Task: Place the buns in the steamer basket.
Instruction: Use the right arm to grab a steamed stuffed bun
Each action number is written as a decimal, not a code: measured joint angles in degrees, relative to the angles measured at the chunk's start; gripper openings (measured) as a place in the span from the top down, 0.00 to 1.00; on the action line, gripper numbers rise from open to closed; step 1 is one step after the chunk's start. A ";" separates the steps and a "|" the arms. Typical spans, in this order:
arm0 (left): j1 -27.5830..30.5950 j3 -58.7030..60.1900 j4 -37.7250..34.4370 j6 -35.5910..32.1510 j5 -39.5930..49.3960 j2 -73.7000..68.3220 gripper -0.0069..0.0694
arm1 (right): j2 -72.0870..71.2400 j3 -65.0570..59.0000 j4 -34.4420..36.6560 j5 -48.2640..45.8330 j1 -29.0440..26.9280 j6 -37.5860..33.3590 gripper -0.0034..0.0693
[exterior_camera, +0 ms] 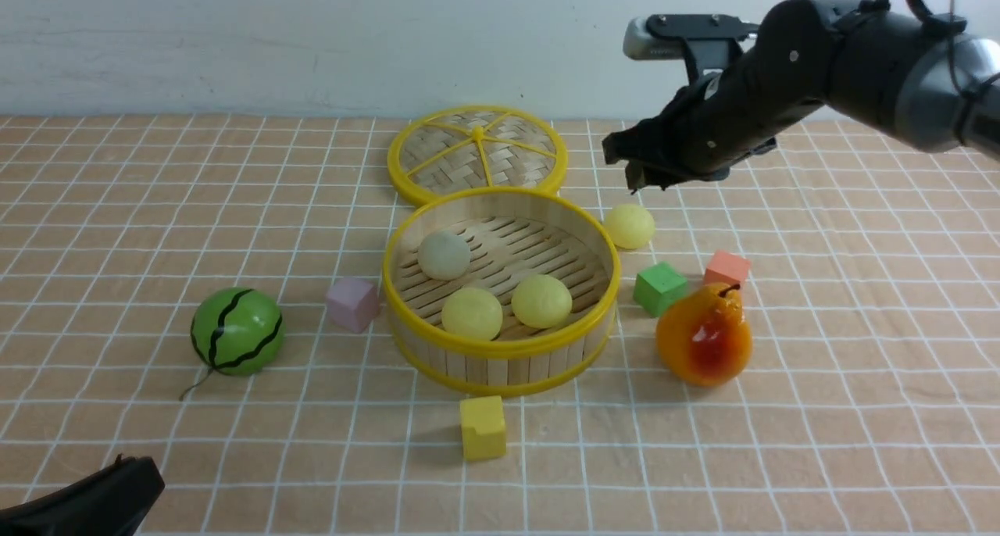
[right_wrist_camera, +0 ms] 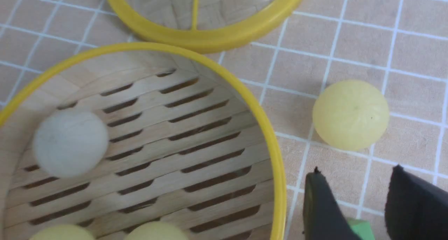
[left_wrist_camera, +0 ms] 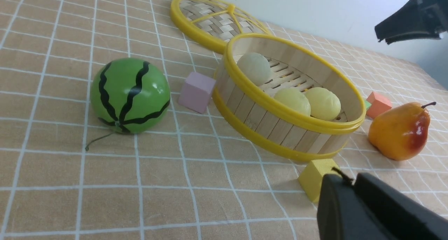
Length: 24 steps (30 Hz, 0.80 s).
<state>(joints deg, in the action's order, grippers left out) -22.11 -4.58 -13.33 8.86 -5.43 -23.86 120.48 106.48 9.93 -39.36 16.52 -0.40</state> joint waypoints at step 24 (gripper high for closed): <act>0.00 0.00 0.00 0.00 0.00 0.00 0.82 | 16.68 15.29 0.71 6.00 -3.37 3.52 0.59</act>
<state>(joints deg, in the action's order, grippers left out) -22.11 -4.58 -13.33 8.86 -5.43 -23.86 137.15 121.77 10.64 -33.36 13.15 3.12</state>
